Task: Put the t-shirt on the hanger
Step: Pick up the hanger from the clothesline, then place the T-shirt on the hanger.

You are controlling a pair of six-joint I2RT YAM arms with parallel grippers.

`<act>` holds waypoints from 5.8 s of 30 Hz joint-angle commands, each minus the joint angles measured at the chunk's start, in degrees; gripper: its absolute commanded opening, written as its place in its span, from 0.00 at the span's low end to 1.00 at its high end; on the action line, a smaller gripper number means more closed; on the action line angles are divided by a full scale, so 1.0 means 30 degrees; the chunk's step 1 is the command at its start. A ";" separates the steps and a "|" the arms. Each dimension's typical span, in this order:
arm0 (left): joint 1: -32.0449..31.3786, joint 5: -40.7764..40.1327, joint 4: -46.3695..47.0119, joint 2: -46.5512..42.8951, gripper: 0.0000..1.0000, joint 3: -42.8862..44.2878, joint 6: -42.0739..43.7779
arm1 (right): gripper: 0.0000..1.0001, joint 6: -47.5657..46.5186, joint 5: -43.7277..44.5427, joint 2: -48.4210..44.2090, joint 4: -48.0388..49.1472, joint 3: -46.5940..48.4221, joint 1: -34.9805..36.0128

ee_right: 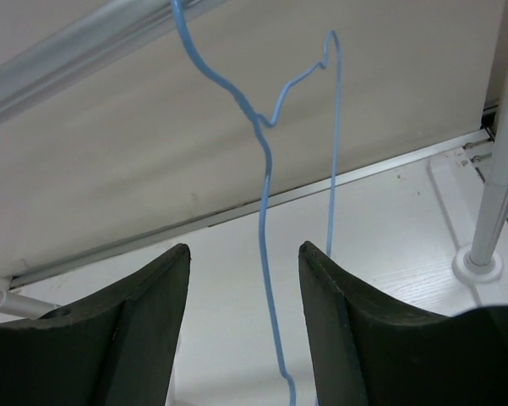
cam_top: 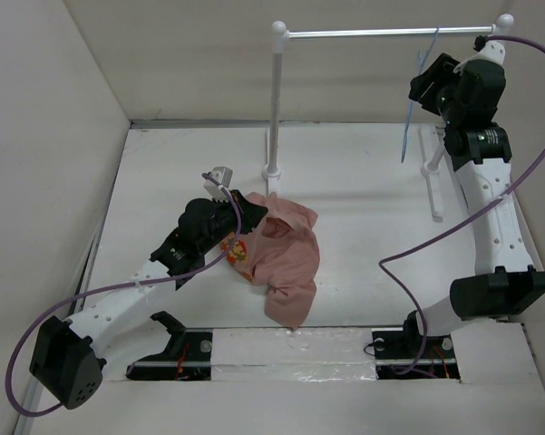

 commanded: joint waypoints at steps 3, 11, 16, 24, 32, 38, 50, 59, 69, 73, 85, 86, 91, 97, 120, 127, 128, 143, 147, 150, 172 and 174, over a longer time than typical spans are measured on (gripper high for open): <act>-0.0090 0.0614 0.1409 -0.0397 0.00 0.0127 -0.0062 | 0.59 -0.0865 0.0758 0.1264 0.0308 0.0835 0.0180; -0.0090 0.0673 0.1439 -0.0221 0.00 -0.0050 -0.0120 | 0.54 -0.1540 0.3248 0.2176 0.1506 0.0633 0.0973; -0.0090 0.0878 0.1585 -0.0045 0.00 0.0009 -0.0238 | 0.40 -0.1920 0.4126 0.2029 0.2122 0.0223 0.1149; -0.0090 0.1347 0.2024 0.0599 0.00 0.0067 -0.0384 | 0.09 -0.2653 0.4538 0.1853 0.2181 0.0456 0.1149; -0.0090 0.0967 0.1702 0.0453 0.00 0.0244 -0.0238 | 0.00 -0.3327 0.2843 0.1269 0.3117 0.0135 0.1149; -0.0090 0.0878 0.1702 0.0570 0.00 0.0273 -0.0238 | 0.00 -0.4001 0.0965 -0.0576 0.4816 -0.1651 0.1149; -0.0090 0.0614 0.1643 0.0452 0.00 0.0829 -0.0296 | 0.00 -0.3212 -0.0528 -0.2394 0.5052 -0.4814 0.0797; -0.0090 0.0175 0.2521 0.2147 0.00 0.1649 -0.0472 | 0.00 -0.2157 -0.1438 -0.5936 0.6252 -0.9028 0.2813; 0.1637 -0.0089 0.3167 0.4700 0.00 0.3261 -0.0325 | 0.00 0.0742 -0.4659 -1.3022 0.3973 -1.6530 0.7824; 0.2225 -0.0088 0.3401 0.5081 0.00 0.3727 -0.0326 | 0.00 0.2205 -0.4779 -1.6626 0.0928 -1.8175 1.0223; 0.2430 0.0026 0.2727 0.5522 0.00 0.5050 -0.0090 | 0.00 0.3440 -0.5042 -1.8510 -0.1396 -1.8585 1.3600; 0.2430 0.0145 0.2669 0.5405 0.00 0.5048 -0.0120 | 0.00 0.3411 -0.4897 -1.8102 -0.0784 -1.8732 1.3774; 0.2430 0.0496 0.2319 0.4673 0.00 0.4493 -0.0150 | 0.00 0.2885 -0.3872 -1.6752 0.0831 -1.9142 1.3776; 0.2195 0.0643 0.1704 0.3910 0.00 0.4520 -0.0004 | 0.00 0.2212 -0.4426 -1.4381 0.4316 -1.9553 1.3950; 0.1668 0.0704 -0.1986 -0.1888 0.00 0.5720 -0.0093 | 0.00 -0.0569 -0.1802 -0.8489 1.9526 -1.9411 1.6731; 0.1668 -0.2715 -0.3833 -0.3941 0.00 0.7799 0.1079 | 0.00 -0.2742 0.2193 -0.9365 1.6248 -1.8059 2.0189; 0.1668 -0.2725 -0.3806 -0.4116 0.00 0.7918 0.1138 | 0.00 -0.2568 0.2485 -0.9657 1.5200 -1.8030 2.0511; 0.1668 0.1024 -0.2604 -0.3061 0.00 0.7393 0.0348 | 0.00 -0.3882 0.4361 -0.5884 1.7495 -1.5865 2.1071; 0.1668 0.0995 -0.3161 -0.3735 0.00 0.7101 0.0261 | 0.00 -0.3182 0.2701 -0.4594 1.9433 -1.5101 2.0194; 0.1668 0.0936 -0.3483 -0.4087 0.00 0.6573 0.0085 | 0.00 -0.3122 0.2955 -0.3628 2.1190 -1.4925 2.0018; 0.1668 -0.3045 -0.3749 -0.7342 0.51 0.4052 0.0290 | 0.00 -0.3651 0.3163 -0.6291 2.7084 -2.0957 2.0426; 0.1668 -0.2990 -0.3251 -0.6640 0.51 0.4402 0.0028 | 0.00 -0.3504 0.2870 -0.6466 2.7026 -2.1193 2.0426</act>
